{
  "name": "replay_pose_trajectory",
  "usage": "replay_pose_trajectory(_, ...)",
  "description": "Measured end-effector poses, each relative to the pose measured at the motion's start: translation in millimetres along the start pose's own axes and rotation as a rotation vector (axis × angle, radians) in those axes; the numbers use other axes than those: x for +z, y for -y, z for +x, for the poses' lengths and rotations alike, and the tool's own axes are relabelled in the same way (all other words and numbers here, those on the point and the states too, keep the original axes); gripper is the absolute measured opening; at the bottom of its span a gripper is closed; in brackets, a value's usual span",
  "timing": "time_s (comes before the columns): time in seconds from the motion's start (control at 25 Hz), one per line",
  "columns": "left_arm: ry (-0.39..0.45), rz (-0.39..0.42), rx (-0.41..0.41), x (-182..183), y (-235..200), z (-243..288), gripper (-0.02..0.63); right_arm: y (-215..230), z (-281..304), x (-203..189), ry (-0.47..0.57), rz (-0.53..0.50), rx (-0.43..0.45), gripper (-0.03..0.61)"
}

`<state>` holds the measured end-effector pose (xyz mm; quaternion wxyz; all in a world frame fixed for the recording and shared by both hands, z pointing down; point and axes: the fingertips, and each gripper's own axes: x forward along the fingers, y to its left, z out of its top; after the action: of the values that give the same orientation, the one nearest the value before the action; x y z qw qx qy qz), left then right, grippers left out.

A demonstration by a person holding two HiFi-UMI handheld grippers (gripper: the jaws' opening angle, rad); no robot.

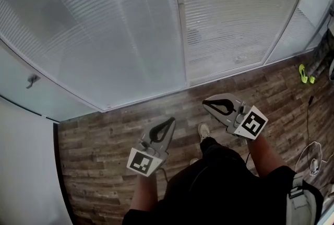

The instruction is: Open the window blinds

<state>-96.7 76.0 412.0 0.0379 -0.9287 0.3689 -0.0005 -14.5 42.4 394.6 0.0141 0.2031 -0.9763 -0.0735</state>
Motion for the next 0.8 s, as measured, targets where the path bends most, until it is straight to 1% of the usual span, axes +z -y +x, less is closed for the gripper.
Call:
replay_pose_trajectory(0.12, -0.009, 0.005, 0.026, 0, -15, 12, 0.005, 19, 13, -5, 0.011, 0.005, 0.025, 0.006)
replay_pose_trajectory(0.24, -0.010, 0.015, 0.061, 1, -32, 24, 0.005, 37, 25, -9, 0.023, -0.016, 0.059, 0.006)
replay_pose_trajectory(0.44, -0.036, 0.019, 0.103, 1, -62, 50, 0.005, 83, 42, -12, 0.021, -0.019, 0.074, 0.006)
replay_pose_trajectory(0.6, -0.012, 0.046, 0.165, 10, -92, 77, 0.005, 124, 50, -10, 0.041, -0.022, 0.084, 0.006)
replay_pose_trajectory(0.8, -0.043, 0.054, 0.172, 9, -109, 112, 0.005, 163, 53, -15, 0.048, -0.006, 0.091, 0.006)
